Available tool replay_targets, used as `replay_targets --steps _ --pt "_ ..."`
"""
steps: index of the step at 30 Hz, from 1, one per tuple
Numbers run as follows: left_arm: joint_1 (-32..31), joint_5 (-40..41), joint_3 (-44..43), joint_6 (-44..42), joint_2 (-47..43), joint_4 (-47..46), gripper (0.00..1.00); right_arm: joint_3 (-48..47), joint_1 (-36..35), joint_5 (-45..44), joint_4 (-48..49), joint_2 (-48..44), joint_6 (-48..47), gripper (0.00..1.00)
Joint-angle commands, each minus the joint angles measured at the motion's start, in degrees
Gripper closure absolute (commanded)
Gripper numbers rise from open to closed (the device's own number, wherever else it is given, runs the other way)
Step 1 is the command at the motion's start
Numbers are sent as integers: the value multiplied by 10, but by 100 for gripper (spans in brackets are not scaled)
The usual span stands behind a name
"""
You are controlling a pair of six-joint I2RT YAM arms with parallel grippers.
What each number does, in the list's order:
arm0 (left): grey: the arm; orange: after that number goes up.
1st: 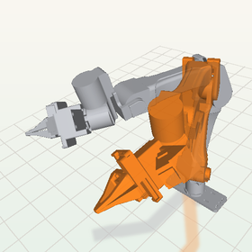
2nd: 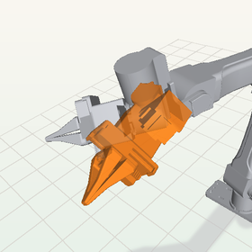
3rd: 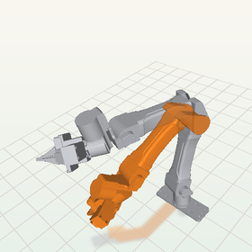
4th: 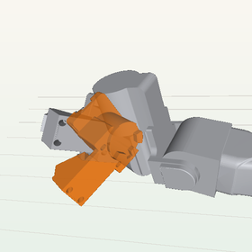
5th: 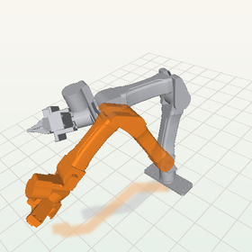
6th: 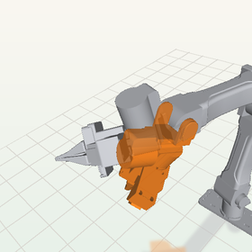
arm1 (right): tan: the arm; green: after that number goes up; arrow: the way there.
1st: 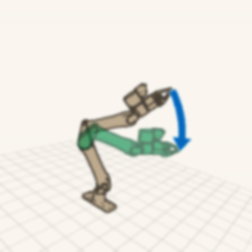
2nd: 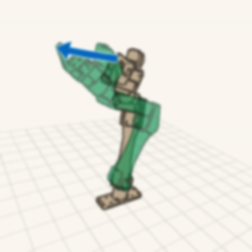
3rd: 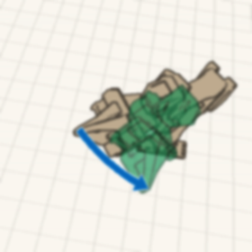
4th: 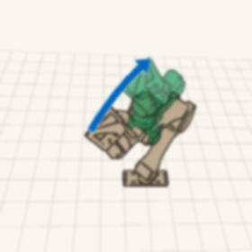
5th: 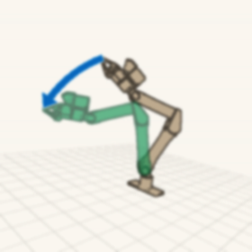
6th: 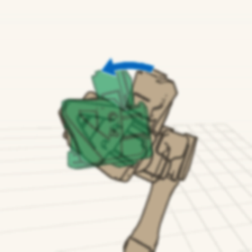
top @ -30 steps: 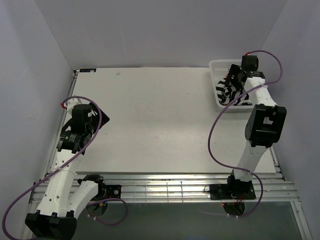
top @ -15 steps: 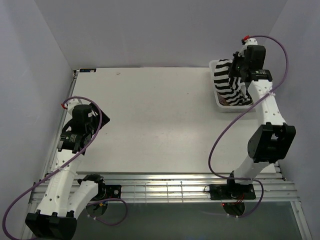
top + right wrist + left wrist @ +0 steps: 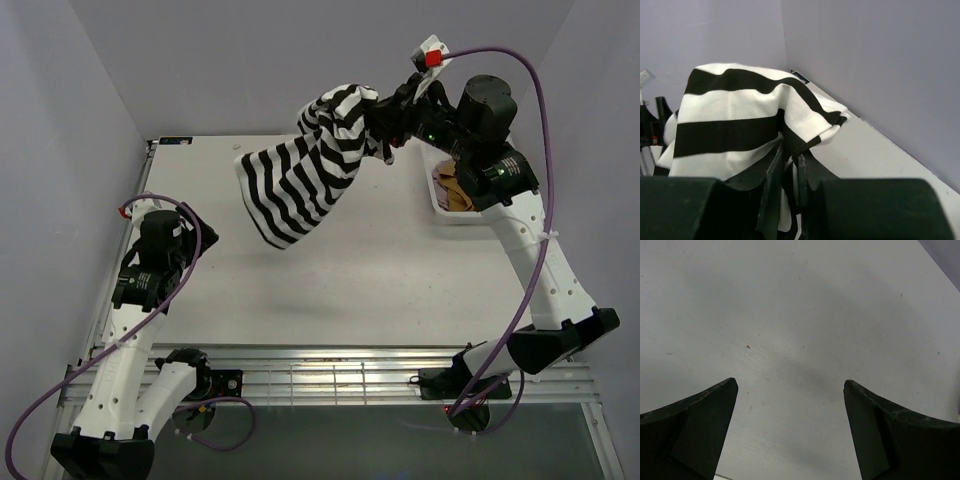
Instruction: Fold and stack the tank tops
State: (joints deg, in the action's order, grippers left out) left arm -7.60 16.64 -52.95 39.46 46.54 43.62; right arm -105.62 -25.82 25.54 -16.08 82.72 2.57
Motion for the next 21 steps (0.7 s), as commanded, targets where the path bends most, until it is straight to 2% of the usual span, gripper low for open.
replay_targets --steps 1,2,4,5,6,7,10,13,14,16,21 --pt "3 -3 2 3 -15 2 2 77 10 -113 31 -35 31 77" --pt "3 -3 3 8 -17 13 2 151 10 -157 28 -48 38 66" --pt "3 0 3 13 -25 25 2 239 11 -257 28 -91 55 48" --pt "3 3 3 26 -27 41 2 326 13 -292 28 -106 60 11" --pt "3 9 3 35 -28 52 2 364 13 -312 28 -119 66 6" --pt "3 14 0 41 -26 63 2 398 13 -333 26 -141 81 10" --pt "3 -2 6 46 -22 86 2 475 13 -356 -11 -178 107 10" --pt "3 -83 26 45 -12 89 2 509 13 -373 -25 -219 118 10" --pt "2 -139 35 45 -9 83 2 512 13 -371 -25 -228 118 10" --pt "3 -198 59 47 -11 74 2 519 13 -358 -23 -240 118 10" --pt "0 -330 152 67 -38 39 2 518 12 -328 -40 -223 107 10"
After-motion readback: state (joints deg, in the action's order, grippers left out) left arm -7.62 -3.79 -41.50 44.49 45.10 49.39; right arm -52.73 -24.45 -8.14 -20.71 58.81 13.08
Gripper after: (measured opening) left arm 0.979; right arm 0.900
